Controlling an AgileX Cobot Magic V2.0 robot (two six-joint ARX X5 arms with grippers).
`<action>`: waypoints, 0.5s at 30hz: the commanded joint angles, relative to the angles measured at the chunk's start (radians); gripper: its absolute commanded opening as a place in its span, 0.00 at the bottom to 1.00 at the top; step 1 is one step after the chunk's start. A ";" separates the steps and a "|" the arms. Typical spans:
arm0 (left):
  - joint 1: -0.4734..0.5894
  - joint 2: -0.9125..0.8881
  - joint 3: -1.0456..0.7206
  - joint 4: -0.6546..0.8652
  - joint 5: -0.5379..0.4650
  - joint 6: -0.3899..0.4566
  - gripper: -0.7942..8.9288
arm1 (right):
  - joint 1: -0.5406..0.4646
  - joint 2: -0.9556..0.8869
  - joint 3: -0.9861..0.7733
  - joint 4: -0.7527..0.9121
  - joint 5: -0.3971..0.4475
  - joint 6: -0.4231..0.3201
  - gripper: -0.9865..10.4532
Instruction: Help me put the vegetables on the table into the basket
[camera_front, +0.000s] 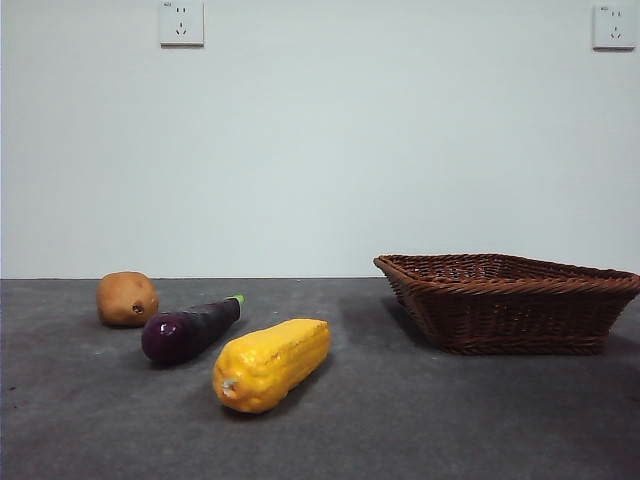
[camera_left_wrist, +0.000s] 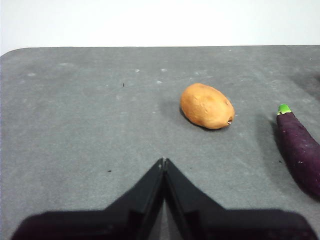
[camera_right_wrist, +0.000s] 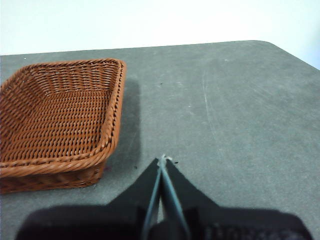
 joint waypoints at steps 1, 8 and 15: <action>0.003 0.001 -0.010 0.006 0.003 0.006 0.08 | 0.000 -0.002 -0.009 0.004 0.000 -0.003 0.08; 0.003 0.000 -0.010 0.007 0.003 0.004 0.08 | 0.000 -0.002 -0.009 0.004 -0.001 0.017 0.08; 0.003 0.001 -0.010 0.007 0.003 0.003 0.08 | 0.000 -0.002 -0.009 0.002 -0.035 0.211 0.08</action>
